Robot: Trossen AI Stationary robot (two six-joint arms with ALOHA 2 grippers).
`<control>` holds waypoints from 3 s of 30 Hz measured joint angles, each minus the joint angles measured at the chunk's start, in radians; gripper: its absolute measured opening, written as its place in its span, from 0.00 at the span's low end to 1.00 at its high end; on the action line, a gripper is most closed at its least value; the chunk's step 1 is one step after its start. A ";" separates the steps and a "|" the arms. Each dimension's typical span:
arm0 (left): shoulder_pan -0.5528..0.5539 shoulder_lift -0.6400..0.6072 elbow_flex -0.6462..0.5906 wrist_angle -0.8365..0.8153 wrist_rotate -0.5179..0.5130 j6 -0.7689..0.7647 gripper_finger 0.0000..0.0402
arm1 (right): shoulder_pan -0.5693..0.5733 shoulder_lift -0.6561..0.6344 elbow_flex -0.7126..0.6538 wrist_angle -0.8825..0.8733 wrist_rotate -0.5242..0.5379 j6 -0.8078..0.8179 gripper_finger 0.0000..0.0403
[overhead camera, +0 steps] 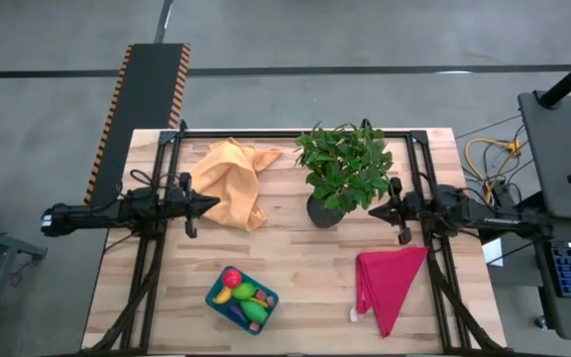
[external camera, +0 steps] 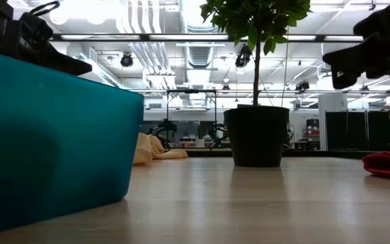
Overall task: Pick and placing Produce into tupperware
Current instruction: Return to Home Position
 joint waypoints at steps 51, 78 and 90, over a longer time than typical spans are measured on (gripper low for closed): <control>0.000 0.004 0.000 0.012 0.096 -0.021 0.00 | 0.022 -0.008 0.001 -0.022 0.142 0.189 0.02; 0.000 0.009 0.002 0.014 0.097 -0.021 0.00 | 0.022 -0.008 0.001 -0.022 0.142 0.185 0.02; 0.000 0.009 0.002 0.015 0.097 -0.021 0.00 | 0.022 -0.008 0.001 -0.022 0.142 0.185 0.02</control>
